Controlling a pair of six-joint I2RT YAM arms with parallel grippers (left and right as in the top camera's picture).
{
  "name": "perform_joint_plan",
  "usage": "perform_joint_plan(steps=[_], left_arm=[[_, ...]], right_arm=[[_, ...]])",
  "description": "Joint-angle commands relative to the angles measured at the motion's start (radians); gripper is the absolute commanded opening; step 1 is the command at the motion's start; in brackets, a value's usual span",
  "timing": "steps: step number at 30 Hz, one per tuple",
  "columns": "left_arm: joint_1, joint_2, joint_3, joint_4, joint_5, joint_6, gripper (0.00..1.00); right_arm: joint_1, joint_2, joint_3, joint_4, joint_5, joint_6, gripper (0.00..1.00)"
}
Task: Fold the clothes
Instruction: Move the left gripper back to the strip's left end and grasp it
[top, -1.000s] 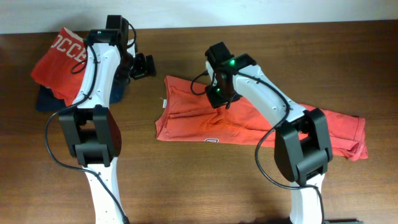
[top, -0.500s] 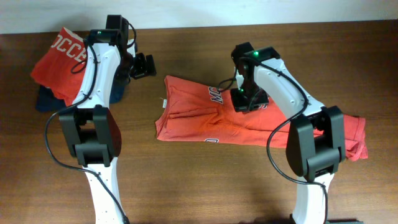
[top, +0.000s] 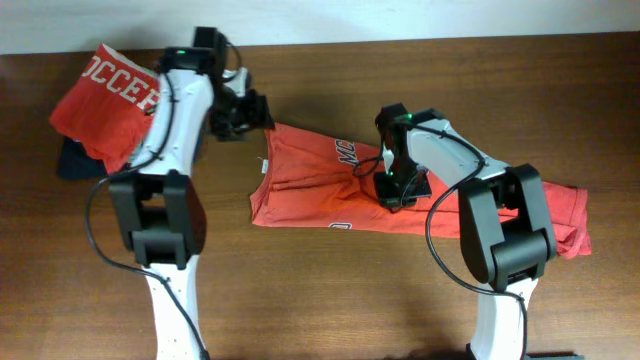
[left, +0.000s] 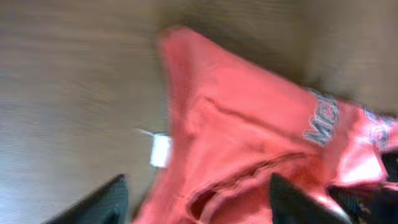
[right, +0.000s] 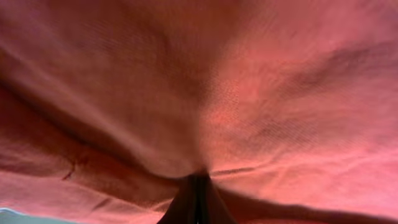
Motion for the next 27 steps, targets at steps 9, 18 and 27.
perform_joint_plan(steps=[9, 18, 27], left_arm=[[-0.14, 0.02, -0.002, -0.143, -0.063, 0.035, 0.01], [-0.188, 0.021, -0.002, -0.251, -0.06, 0.061, 0.01], [-0.256, 0.026, -0.045, -0.219, -0.054, 0.058, 0.01]], right_arm=[[-0.009, -0.024, -0.044, 0.025, -0.047, 0.015, 0.04], [-0.009, -0.024, -0.044, 0.047, -0.047, 0.016, 0.04], [-0.009, -0.024, -0.044, 0.043, -0.048, 0.016, 0.04]])
